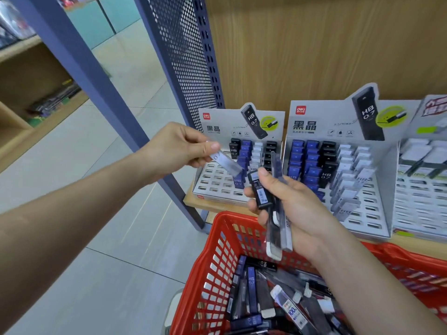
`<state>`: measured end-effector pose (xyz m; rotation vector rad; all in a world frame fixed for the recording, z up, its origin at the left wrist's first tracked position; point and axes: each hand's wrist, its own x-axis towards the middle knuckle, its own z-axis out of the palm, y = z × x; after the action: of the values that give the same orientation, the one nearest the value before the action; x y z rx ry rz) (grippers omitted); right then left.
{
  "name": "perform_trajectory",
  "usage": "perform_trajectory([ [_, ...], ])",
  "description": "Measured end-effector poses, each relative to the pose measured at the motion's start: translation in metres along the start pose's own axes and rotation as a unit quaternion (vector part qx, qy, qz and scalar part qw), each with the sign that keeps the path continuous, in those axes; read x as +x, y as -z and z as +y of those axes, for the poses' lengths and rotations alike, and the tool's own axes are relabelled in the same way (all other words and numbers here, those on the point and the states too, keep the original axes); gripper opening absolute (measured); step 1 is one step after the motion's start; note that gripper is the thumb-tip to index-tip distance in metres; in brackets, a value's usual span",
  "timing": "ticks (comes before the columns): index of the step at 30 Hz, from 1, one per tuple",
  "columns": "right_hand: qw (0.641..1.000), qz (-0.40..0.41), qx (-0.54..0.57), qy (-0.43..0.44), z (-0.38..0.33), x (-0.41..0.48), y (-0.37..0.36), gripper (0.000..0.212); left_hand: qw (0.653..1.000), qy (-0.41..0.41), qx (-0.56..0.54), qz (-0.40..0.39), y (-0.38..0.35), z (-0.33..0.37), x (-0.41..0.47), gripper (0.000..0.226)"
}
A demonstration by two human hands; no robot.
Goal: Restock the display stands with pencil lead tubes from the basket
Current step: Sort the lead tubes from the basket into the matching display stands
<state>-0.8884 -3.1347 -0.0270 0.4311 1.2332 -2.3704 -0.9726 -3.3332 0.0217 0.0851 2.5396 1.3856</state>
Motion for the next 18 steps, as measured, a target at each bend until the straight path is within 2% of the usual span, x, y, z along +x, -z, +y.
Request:
perform_trajectory([
  [2,1.000,0.007,-0.003,0.003,0.000,0.000,0.001,0.023,0.996,-0.011,0.075,0.044,0.000,-0.010,0.011,0.014],
  [6,1.000,0.021,0.001,0.002,0.001,0.002,0.004,0.016,0.973,-0.038,0.214,0.076,-0.007,-0.025,0.032,0.019],
  [10,1.000,0.023,0.011,-0.002,0.001,0.004,0.006,0.018,0.969,-0.058,0.220,0.095,-0.018,-0.032,0.046,0.007],
  [14,1.000,0.023,0.016,-0.006,0.004,0.007,0.008,0.031,0.957,-0.064,0.272,0.081,-0.032,-0.035,0.050,0.015],
  [18,1.000,0.012,0.023,-0.015,0.006,0.011,0.010,0.031,0.944,-0.080,0.309,0.089,-0.033,-0.039,0.051,0.020],
])
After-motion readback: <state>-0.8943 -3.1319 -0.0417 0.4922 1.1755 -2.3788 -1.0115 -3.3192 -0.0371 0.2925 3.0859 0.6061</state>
